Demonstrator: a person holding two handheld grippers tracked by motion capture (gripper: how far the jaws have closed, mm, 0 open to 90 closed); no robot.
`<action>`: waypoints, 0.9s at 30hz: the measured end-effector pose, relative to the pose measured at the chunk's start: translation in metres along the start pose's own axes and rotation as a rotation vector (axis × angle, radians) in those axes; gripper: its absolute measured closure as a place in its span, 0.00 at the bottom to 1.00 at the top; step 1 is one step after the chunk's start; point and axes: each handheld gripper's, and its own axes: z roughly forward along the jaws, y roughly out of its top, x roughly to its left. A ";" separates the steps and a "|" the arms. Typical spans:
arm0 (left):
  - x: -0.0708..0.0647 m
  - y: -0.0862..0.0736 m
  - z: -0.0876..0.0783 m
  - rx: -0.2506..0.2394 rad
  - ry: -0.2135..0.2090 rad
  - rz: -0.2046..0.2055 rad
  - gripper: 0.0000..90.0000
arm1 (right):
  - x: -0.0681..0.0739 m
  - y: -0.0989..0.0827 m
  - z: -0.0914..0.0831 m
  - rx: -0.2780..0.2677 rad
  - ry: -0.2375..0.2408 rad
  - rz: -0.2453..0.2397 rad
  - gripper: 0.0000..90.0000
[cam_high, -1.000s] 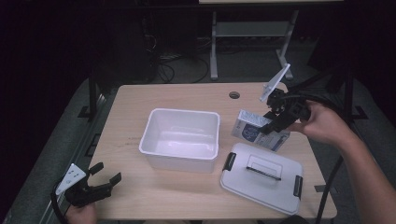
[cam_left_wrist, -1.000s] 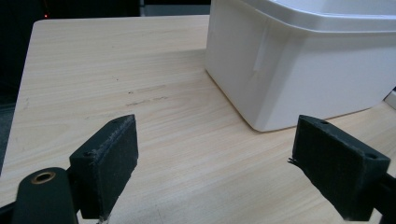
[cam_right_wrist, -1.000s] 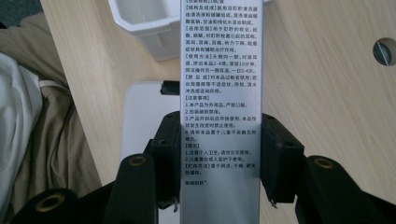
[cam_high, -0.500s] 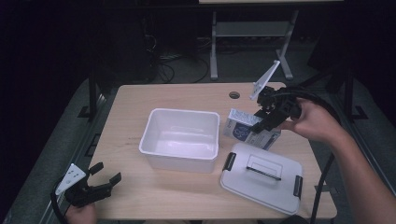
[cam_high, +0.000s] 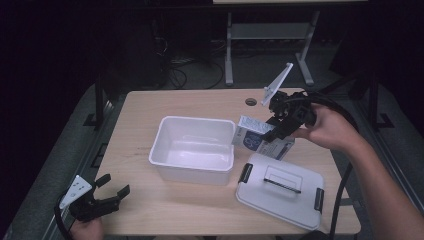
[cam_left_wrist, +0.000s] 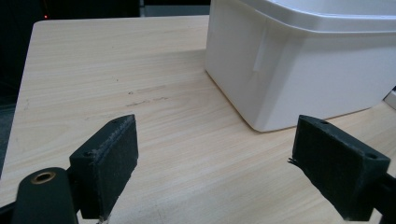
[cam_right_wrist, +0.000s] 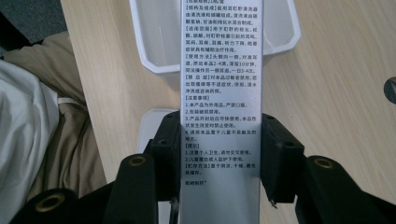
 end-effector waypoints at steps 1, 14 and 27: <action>0.000 0.000 0.000 -0.001 0.000 -0.002 0.15 | 0.001 0.001 0.000 0.002 -0.002 -0.004 0.61; 0.000 0.000 -0.001 -0.003 -0.002 0.000 0.15 | 0.009 0.026 0.003 0.001 0.011 -0.039 0.62; 0.000 0.000 -0.002 -0.010 0.000 -0.005 0.15 | 0.016 0.048 0.011 0.027 0.022 -0.056 0.61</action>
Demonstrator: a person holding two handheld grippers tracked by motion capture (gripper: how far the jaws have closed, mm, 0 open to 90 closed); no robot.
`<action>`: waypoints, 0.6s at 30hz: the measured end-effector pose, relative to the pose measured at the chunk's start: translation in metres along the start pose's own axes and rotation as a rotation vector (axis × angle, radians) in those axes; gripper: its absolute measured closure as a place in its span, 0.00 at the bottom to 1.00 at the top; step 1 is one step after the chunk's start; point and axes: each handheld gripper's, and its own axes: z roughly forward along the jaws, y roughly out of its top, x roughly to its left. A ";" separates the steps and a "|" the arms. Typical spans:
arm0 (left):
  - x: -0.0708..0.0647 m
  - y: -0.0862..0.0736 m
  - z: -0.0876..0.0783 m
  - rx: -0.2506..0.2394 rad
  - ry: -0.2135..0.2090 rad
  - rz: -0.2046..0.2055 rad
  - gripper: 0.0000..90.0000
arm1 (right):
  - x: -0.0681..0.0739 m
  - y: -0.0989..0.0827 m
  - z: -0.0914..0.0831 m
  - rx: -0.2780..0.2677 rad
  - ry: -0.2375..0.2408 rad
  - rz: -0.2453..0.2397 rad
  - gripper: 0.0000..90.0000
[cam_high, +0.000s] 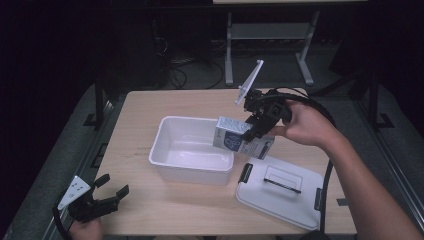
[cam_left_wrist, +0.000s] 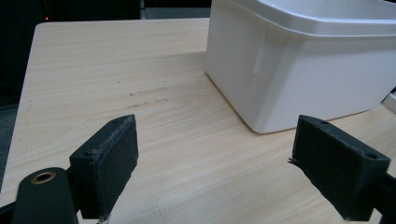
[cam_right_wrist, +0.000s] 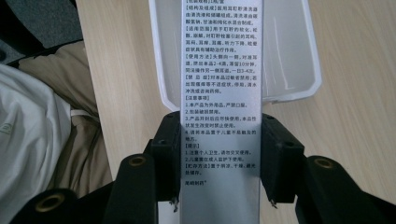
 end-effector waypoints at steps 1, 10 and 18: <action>0.000 0.000 0.000 0.000 0.000 0.002 0.15 | 0.000 0.001 0.000 0.000 0.001 -0.001 0.61; 0.001 0.000 -0.001 -0.005 0.002 -0.001 0.15 | 0.005 0.014 0.004 0.006 0.007 -0.012 0.61; 0.000 0.000 -0.001 -0.005 0.001 -0.001 0.15 | 0.008 0.027 0.010 0.007 0.018 -0.028 0.61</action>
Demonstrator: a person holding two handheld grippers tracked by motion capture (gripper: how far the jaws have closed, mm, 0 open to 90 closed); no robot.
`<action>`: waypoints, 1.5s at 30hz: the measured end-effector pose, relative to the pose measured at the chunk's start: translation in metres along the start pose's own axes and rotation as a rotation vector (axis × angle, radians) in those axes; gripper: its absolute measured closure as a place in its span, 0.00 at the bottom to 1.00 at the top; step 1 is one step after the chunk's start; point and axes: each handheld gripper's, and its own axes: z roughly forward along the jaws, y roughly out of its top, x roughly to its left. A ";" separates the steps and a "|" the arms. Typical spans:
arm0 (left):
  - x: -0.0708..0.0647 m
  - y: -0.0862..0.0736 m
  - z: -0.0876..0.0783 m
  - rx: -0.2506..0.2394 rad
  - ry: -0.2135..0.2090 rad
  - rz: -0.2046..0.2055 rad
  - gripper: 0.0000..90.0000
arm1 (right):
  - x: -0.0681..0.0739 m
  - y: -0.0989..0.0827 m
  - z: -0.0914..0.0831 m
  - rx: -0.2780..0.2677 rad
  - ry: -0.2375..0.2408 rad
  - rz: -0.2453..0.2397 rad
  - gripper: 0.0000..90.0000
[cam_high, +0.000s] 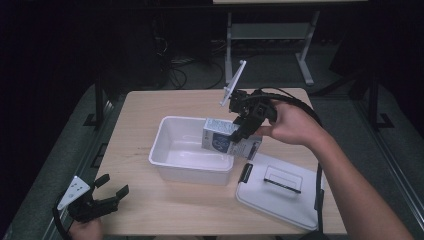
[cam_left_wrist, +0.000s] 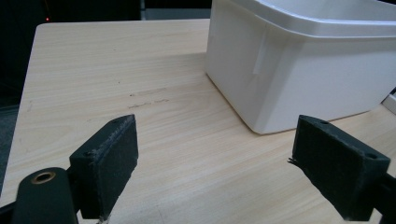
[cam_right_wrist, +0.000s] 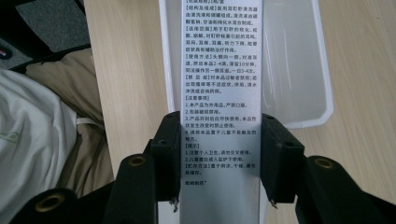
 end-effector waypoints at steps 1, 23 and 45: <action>0.000 0.000 0.000 0.000 0.000 0.000 0.15 | 0.000 0.002 0.000 0.002 0.000 0.002 0.61; 0.001 0.000 -0.001 -0.004 -0.003 -0.005 0.15 | 0.004 0.034 0.021 0.011 0.030 -0.047 0.61; 0.001 0.000 -0.001 -0.008 -0.001 -0.006 0.15 | -0.003 0.048 0.039 0.013 0.043 -0.045 0.61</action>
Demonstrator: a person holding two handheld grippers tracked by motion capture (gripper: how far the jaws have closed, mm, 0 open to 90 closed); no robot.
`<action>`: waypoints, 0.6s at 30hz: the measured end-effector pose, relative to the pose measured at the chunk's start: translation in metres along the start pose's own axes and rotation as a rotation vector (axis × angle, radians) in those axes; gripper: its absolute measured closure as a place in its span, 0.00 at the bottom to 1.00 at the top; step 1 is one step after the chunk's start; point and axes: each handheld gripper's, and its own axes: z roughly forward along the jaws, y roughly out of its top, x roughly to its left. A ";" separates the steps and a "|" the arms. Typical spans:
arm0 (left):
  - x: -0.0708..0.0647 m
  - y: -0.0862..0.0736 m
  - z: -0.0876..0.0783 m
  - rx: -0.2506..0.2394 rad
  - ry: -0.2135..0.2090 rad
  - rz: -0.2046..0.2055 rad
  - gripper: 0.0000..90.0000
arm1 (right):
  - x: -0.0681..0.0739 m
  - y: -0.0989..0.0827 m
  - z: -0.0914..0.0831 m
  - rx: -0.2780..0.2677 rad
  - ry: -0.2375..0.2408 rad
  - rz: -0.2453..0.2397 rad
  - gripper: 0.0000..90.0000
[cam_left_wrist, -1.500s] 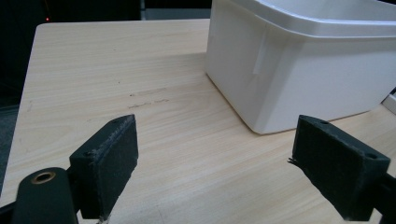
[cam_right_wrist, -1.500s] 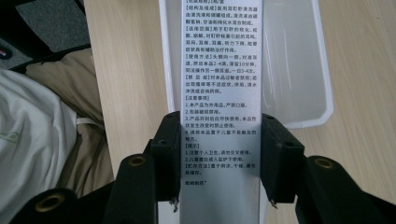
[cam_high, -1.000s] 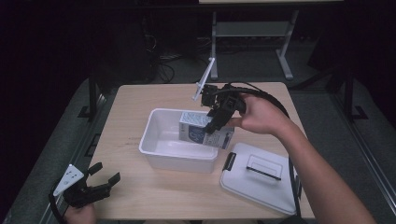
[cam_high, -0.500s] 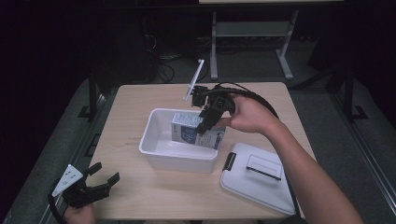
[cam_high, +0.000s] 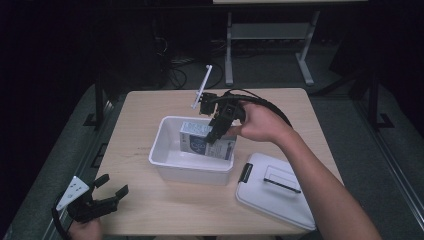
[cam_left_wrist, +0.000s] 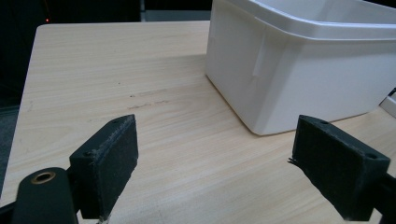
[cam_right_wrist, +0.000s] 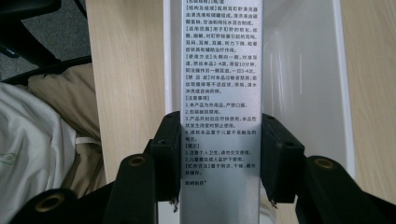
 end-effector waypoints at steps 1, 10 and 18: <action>0.000 0.000 0.000 0.000 0.000 0.000 0.15 | 0.000 0.001 0.000 0.001 0.001 0.003 0.61; 0.000 0.000 0.000 0.003 0.001 0.001 0.15 | 0.000 0.007 0.005 0.007 0.002 -0.008 0.61; 0.000 0.000 0.000 0.001 0.000 0.002 0.15 | -0.001 0.013 0.009 0.017 -0.001 -0.016 0.61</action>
